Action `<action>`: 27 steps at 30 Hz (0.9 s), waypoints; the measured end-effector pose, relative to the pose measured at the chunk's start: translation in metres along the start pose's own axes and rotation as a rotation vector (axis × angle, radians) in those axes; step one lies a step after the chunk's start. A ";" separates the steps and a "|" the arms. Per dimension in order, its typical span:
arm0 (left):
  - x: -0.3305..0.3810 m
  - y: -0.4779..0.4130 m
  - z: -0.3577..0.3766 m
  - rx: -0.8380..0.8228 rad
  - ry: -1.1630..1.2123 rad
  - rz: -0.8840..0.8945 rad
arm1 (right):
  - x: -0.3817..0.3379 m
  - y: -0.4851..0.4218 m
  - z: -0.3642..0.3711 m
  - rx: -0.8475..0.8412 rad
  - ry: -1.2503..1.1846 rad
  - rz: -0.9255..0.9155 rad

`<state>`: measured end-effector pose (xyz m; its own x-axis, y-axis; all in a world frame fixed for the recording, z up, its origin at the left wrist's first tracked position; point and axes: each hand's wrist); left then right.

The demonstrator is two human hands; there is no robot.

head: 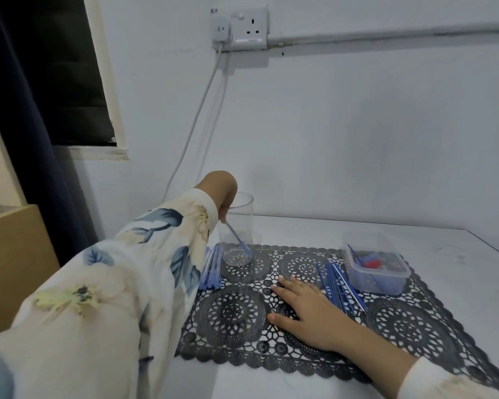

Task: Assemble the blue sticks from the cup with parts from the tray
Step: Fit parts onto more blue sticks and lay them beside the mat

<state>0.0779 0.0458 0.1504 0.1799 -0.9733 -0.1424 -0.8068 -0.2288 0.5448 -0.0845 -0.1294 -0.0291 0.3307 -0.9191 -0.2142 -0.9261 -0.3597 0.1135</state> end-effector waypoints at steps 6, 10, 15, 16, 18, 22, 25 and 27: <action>0.005 0.012 0.001 0.231 0.018 0.153 | 0.001 -0.002 -0.001 -0.002 -0.001 -0.001; -0.005 0.019 -0.004 0.504 0.192 0.263 | 0.001 -0.001 0.000 0.001 -0.001 -0.003; -0.017 0.028 -0.004 0.697 0.656 0.507 | 0.000 0.000 -0.001 0.003 -0.004 0.001; -0.019 0.033 0.000 0.761 0.732 0.578 | -0.001 0.001 -0.002 0.002 -0.004 0.003; -0.020 0.046 0.012 0.940 0.795 0.700 | -0.003 0.002 -0.003 -0.006 -0.005 0.005; -0.018 0.068 0.048 1.317 0.702 0.956 | -0.004 0.004 -0.003 -0.006 -0.008 0.006; -0.016 0.068 0.071 1.523 0.570 1.128 | -0.004 0.003 -0.002 -0.003 -0.006 0.005; -0.015 0.069 0.088 1.489 0.569 1.189 | -0.003 0.003 -0.002 -0.004 -0.005 0.005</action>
<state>-0.0299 0.0459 0.1170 -0.8221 -0.5599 0.1032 -0.3300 0.3208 -0.8878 -0.0881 -0.1279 -0.0261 0.3248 -0.9203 -0.2183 -0.9271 -0.3554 0.1190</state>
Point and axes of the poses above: each hand's wrist, its own y-axis away from the middle knuckle, its own z-axis out of the palm, x = y × z, and after that the axes turned 9 degrees about -x, right-handed
